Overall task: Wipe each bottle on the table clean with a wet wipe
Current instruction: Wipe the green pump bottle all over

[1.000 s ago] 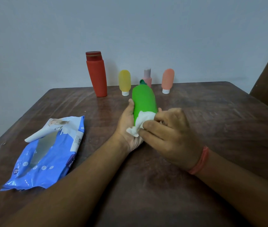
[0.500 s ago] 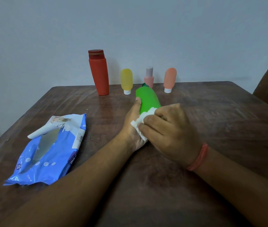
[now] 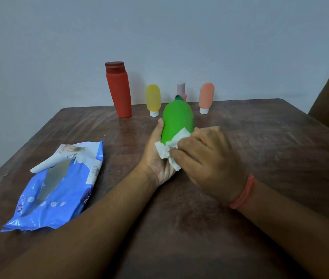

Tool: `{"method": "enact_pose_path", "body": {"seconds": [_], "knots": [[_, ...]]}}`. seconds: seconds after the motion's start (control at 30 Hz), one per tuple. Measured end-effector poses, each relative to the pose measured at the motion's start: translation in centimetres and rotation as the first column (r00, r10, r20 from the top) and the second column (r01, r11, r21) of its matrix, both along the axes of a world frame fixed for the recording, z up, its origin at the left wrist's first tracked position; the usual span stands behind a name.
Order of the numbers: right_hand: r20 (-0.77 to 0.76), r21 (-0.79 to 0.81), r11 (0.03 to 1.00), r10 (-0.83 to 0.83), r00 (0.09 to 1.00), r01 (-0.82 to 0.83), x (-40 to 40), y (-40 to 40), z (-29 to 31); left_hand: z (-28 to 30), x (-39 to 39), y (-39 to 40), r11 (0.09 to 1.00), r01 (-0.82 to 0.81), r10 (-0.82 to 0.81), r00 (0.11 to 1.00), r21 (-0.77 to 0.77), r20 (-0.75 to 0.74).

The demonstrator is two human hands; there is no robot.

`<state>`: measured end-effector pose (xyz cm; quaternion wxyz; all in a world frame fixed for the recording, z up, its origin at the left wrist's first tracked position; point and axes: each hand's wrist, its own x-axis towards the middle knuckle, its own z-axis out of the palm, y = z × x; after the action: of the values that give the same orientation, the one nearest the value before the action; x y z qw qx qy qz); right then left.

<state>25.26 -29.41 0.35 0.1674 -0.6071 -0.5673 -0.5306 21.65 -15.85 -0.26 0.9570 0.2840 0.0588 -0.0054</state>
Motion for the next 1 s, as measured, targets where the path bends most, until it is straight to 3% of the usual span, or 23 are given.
{"method": "enact_pose_path", "body": {"seconds": [0.2, 0.37, 0.47, 0.53, 0.6, 0.73, 0.8, 0.9, 0.93, 1.0], "knots": [[-0.309, -0.055, 0.992, 0.088, 0.947, -0.110, 0.7, -1.6, 0.1, -0.2, 0.7, 0.2, 1.000, 0.018, -0.018, 0.998, -0.003, 0.064], [-0.342, -0.052, 0.994, 0.073, 0.937, -0.096, 2.6, -2.0, -0.1, -0.5, 0.5, -0.2, 0.989, 0.083, -0.095, 0.991, 0.125, 0.099], [-0.353, 0.042, 0.996, -0.054, 0.934, 0.074, 5.1, -3.0, 0.6, -0.6, 0.4, -0.8, 0.956, 0.142, -0.172, 0.980, 0.258, 0.099], [-0.468, 0.150, 0.976, -0.069, 0.881, 0.156, 6.2, -3.7, 1.2, -0.6, 0.2, -1.0, 0.929, 0.192, -0.236, 0.966, 0.316, 0.106], [-0.572, 0.233, 0.962, 0.019, 0.820, 0.140, 5.7, -4.0, 1.0, -0.6, 0.1, -1.1, 0.923, 0.204, -0.253, 0.960, 0.327, 0.116], [-0.582, 0.162, 0.987, 0.104, 0.806, -0.011, 3.6, -2.8, -0.4, -0.5, 0.2, -0.5, 0.953, 0.153, -0.197, 0.969, 0.263, 0.151], [-0.685, 0.308, 0.949, 0.174, 0.708, 0.065, 4.6, -2.3, 0.2, -0.5, 0.1, -0.2, 0.939, 0.198, -0.243, 0.960, 0.282, 0.136], [-0.761, 0.540, 0.814, 0.362, 0.538, 0.216, 6.3, -2.6, 1.7, -0.9, 0.0, -0.8, 0.880, 0.294, -0.351, 0.932, 0.373, 0.094], [-0.752, 0.562, 0.796, 0.377, 0.540, 0.226, 6.5, -3.0, 2.0, -1.0, 0.0, -1.0, 0.864, 0.306, -0.367, 0.926, 0.400, 0.085], [-0.713, 0.540, 0.814, 0.309, 0.630, 0.212, 6.3, -3.9, 2.2, -1.0, 0.1, -1.3, 0.849, 0.312, -0.377, 0.923, 0.427, 0.075]]}}
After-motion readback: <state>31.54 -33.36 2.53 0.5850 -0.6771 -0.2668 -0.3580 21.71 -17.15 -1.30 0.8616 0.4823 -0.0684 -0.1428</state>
